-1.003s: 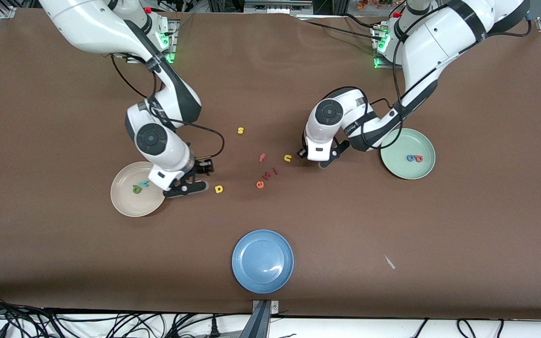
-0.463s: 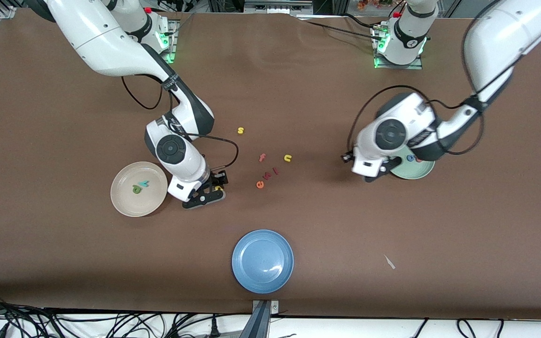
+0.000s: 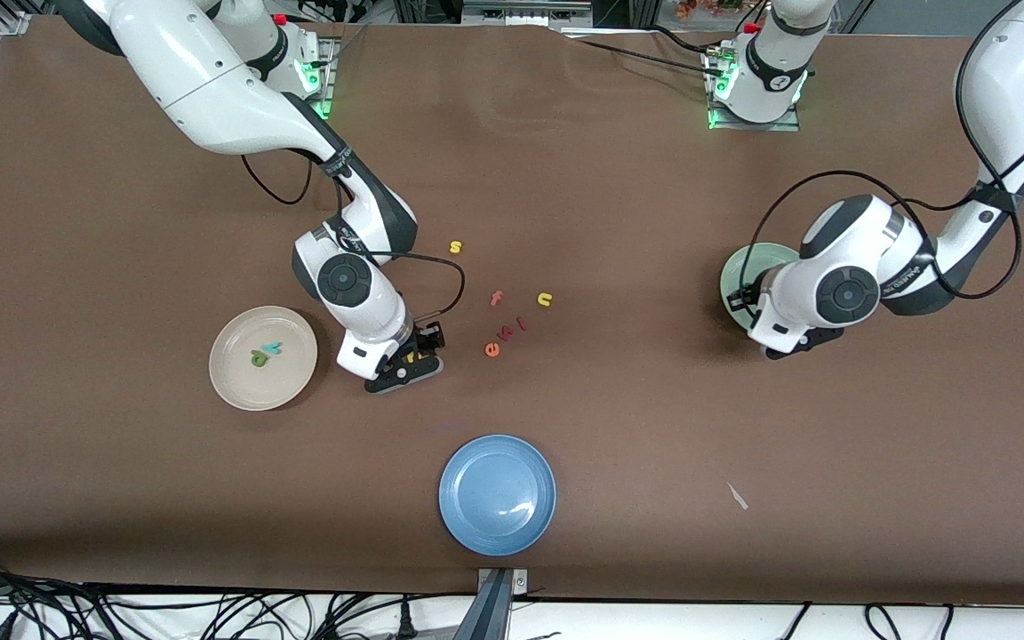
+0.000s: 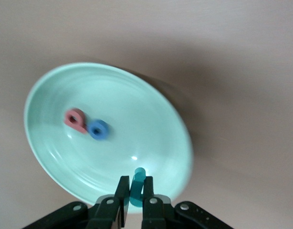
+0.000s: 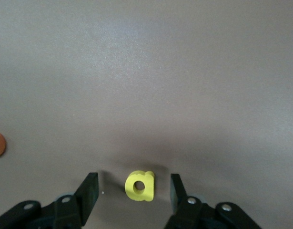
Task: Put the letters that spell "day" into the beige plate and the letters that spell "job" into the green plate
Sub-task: 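Place the cyan l in the green plate while the right gripper places the yellow a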
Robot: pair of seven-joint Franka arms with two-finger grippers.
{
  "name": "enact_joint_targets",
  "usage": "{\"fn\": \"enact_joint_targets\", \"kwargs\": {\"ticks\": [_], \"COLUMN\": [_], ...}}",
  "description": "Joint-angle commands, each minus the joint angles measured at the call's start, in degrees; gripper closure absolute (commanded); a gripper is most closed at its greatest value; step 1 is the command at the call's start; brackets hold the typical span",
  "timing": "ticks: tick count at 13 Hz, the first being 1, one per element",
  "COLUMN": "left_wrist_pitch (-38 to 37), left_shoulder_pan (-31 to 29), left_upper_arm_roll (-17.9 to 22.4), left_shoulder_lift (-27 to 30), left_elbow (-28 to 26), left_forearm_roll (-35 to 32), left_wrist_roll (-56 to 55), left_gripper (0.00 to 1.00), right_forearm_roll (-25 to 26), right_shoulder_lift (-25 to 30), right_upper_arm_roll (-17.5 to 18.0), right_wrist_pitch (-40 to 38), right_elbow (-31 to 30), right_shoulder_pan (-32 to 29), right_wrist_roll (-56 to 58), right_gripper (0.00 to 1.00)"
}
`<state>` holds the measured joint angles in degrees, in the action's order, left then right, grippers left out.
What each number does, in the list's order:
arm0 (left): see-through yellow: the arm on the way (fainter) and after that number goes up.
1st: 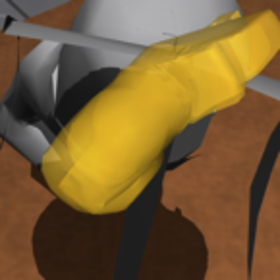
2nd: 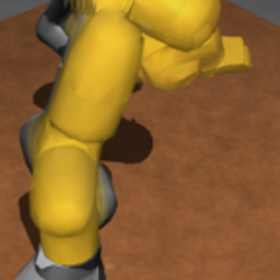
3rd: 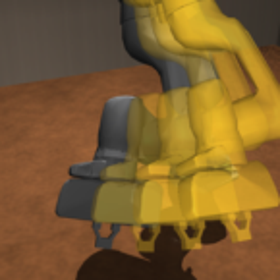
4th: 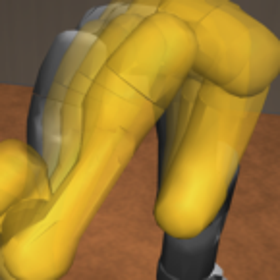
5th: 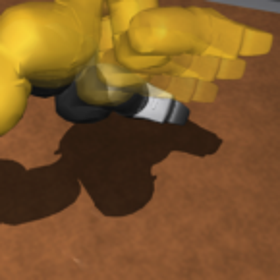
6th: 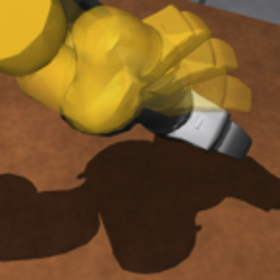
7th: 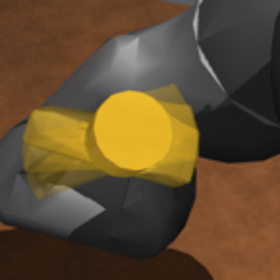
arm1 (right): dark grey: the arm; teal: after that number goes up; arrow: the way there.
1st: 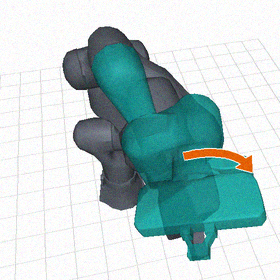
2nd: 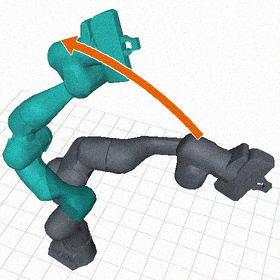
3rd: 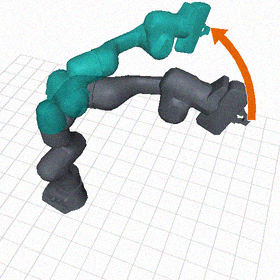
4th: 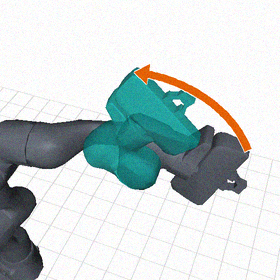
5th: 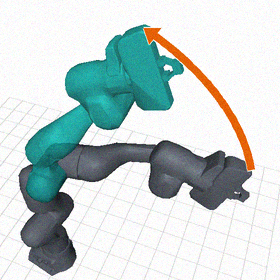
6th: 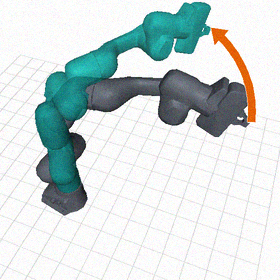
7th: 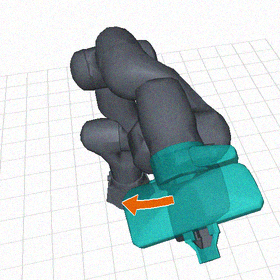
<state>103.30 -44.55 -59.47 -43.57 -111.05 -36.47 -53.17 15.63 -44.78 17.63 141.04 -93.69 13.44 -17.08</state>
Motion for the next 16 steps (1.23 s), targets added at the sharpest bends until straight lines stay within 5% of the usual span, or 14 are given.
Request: {"fn": "enact_joint_targets", "kwargs": {"ticks": [1, 2, 3, 4, 7, 10, 16], "left_wrist_pitch": [0.1, 0.1, 0.1, -0.4, -5.5, -16.3, -24.5], "left_shoulder_pan": [0.5, 0.6, 0.6, 0.6, 0.7, 4.1, 16.1], "left_upper_arm_roll": [2.2, 2.3, 2.3, 2.2, -1.1, -2.6, 0.7], "left_shoulder_lift": [-0.9, -1.0, -0.9, -0.6, 1.0, 0.9, 0.1], "left_elbow": [-0.6, -0.6, -0.5, 0.1, 5.8, 19.1, 36.1], "left_forearm_roll": [-2.8, -3.0, -3.0, -2.8, -0.8, 3.9, 4.3], "left_wrist_roll": [3.2, 3.4, 3.5, 4.2, 6.8, 11.1, 12.7], "left_gripper": [1.0, 0.91, 0.2, 0.01, 0.01, 0.01, 0.01], "right_forearm_roll": [1.3, 1.4, 1.4, 1.4, 1.3, 1.4, -0.3], "right_shoulder_lift": [-0.9, -1.0, -1.0, -1.0, -1.0, -0.5, 9.3], "right_upper_arm_roll": [0.4, 0.3, 0.3, 0.3, 0.3, 0.1, -2.3], "right_wrist_pitch": [0.6, 1.2, 1.4, 1.7, 2.0, 1.7, -11.9], "right_elbow": [0.8, 0.7, 0.3, 0.1, -0.3, -0.4, -0.7], "right_shoulder_pan": [-0.1, -0.1, -0.1, -0.1, -0.1, -0.1, -3.3], "right_wrist_roll": [-0.8, -0.8, -0.8, -0.8, -0.8, 0.1, 9.8], "right_gripper": [0.35, 0.39, 0.45, 0.5, 0.59, 0.8, 0.79]}}
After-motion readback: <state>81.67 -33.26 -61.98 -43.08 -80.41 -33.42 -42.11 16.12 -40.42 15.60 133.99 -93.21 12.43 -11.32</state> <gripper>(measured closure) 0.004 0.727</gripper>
